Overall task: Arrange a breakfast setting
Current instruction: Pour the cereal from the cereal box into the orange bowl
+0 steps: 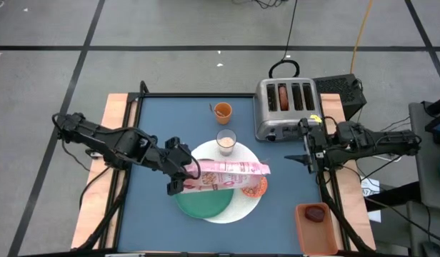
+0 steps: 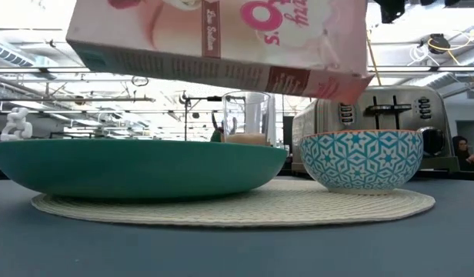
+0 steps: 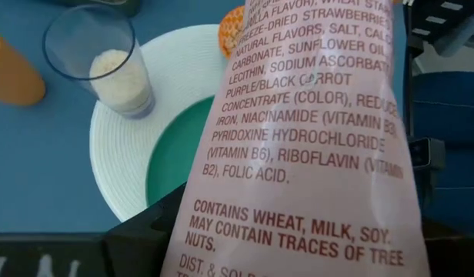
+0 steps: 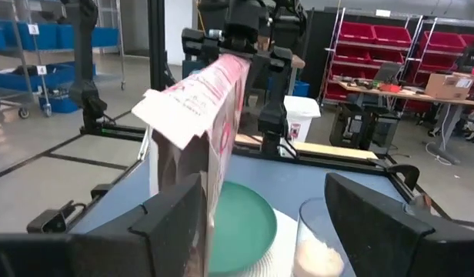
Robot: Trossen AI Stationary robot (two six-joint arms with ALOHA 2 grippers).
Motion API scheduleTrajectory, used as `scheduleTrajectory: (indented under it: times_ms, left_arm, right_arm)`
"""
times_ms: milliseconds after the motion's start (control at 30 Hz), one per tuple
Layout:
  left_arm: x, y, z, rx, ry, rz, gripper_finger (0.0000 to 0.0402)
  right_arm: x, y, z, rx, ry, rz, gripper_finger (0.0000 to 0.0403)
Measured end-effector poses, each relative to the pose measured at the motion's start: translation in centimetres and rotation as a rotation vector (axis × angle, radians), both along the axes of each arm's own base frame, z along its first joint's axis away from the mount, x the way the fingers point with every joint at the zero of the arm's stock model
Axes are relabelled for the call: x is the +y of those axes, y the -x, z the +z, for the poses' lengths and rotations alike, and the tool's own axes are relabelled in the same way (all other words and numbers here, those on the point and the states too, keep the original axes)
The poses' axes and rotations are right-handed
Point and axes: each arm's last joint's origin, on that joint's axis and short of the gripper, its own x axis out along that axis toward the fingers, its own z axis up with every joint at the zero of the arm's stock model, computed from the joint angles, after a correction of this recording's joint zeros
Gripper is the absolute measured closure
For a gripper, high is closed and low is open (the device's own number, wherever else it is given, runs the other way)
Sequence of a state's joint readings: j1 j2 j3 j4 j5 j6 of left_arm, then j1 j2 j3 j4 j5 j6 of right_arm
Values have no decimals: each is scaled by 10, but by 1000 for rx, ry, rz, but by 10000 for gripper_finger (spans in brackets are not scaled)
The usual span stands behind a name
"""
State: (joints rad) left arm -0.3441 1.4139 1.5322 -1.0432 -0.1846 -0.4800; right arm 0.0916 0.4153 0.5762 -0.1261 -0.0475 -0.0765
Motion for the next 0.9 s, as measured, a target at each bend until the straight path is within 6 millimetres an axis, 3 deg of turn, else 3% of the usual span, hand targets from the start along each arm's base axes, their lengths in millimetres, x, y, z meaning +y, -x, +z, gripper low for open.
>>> scheduleTrajectory:
  times_ms: [400,900]
  left_arm:
    - [-8,3,0,-15,-22,14,183]
    - [-18,7,1,-33,-46,19,183]
  right_arm:
    - [-6,21,-9,89,-109,-136,133]
    - [-5,14,-28,314,-233,-173,133]
